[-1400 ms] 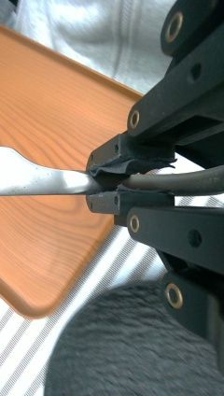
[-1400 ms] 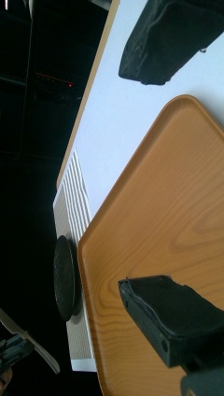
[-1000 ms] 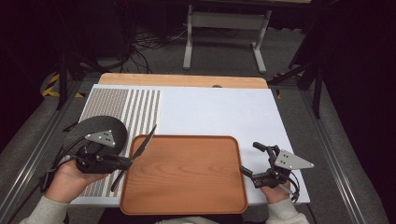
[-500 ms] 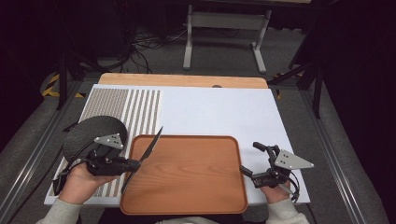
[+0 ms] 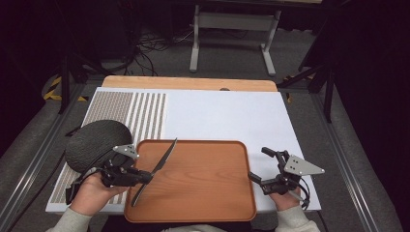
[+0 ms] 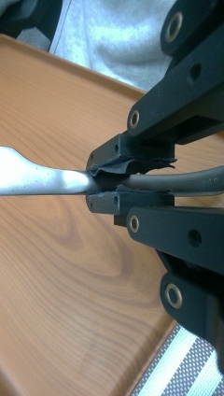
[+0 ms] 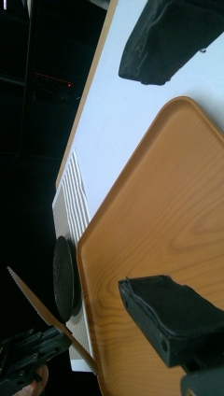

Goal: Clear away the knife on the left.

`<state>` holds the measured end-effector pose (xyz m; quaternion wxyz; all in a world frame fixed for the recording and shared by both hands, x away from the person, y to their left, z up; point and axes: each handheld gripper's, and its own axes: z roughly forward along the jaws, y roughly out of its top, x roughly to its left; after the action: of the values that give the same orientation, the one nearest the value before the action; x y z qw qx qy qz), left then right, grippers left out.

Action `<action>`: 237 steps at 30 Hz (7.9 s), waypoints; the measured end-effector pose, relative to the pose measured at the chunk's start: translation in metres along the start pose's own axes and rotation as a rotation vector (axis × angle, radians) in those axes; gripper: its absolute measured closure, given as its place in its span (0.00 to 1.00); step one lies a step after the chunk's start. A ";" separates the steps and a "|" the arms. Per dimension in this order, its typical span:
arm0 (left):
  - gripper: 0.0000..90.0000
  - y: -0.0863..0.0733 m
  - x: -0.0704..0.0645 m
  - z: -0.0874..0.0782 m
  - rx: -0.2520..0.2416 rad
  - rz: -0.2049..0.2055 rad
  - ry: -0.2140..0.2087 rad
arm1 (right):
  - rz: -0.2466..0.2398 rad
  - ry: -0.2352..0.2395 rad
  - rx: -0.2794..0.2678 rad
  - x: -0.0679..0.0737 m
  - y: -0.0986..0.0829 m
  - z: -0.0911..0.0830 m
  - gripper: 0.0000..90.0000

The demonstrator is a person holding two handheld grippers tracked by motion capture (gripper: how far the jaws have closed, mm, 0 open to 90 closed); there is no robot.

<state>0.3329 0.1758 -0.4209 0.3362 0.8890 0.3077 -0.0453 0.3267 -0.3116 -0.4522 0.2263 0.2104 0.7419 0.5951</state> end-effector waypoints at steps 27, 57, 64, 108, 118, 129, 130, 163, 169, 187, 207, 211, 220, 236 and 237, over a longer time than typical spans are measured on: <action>0.88 0.000 -0.005 0.031 0.123 -0.061 0.070 | -0.004 -0.001 0.001 0.000 0.000 -0.001 0.03; 0.88 -0.002 -0.004 0.051 0.207 -0.068 0.084 | -0.009 -0.002 0.003 0.000 0.000 -0.001 0.03; 0.88 -0.002 -0.004 0.051 0.208 -0.065 0.085 | -0.008 -0.003 0.003 0.000 0.000 -0.001 0.03; 1.00 0.008 -0.040 0.059 0.082 0.339 0.239 | -0.007 -0.006 0.008 -0.001 -0.001 -0.001 0.03; 1.00 0.008 -0.042 0.070 0.154 0.370 0.245 | -0.008 -0.006 0.008 -0.001 -0.001 -0.001 0.03; 1.00 0.009 -0.039 0.074 0.186 0.350 0.256 | -0.010 -0.008 0.011 -0.001 -0.001 -0.001 0.03; 1.00 0.009 -0.039 0.074 0.184 0.346 0.254 | -0.010 -0.009 0.011 -0.001 -0.001 -0.001 0.03; 1.00 0.000 -0.008 0.058 0.148 0.239 0.281 | -0.010 -0.010 0.014 -0.001 -0.001 -0.001 0.03; 1.00 -0.003 -0.001 0.054 0.143 0.217 0.283 | -0.008 -0.011 0.014 -0.001 -0.001 -0.001 0.03; 1.00 -0.008 0.010 0.046 0.138 0.152 0.286 | -0.006 -0.012 0.014 -0.001 -0.001 -0.001 0.03; 0.99 -0.010 0.018 0.041 0.143 0.115 0.298 | -0.006 -0.017 0.014 -0.001 -0.002 -0.002 0.03; 0.99 -0.010 0.017 0.041 0.145 0.114 0.294 | -0.006 -0.017 0.015 -0.001 -0.002 -0.003 0.03; 0.72 -0.008 0.017 0.035 0.116 0.118 0.233 | -0.006 -0.017 0.015 -0.001 -0.002 -0.003 0.03; 0.05 -0.020 0.006 -0.011 -0.252 0.226 0.240 | -0.004 -0.014 0.009 -0.001 -0.002 -0.003 0.03; 0.05 -0.022 0.007 -0.013 -0.275 0.227 0.238 | -0.005 -0.016 0.010 -0.001 -0.002 -0.003 0.03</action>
<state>0.3239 0.2001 -0.4253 0.4187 0.8627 0.2463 0.1407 0.3259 -0.3151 -0.4530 0.2326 0.2143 0.7436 0.5891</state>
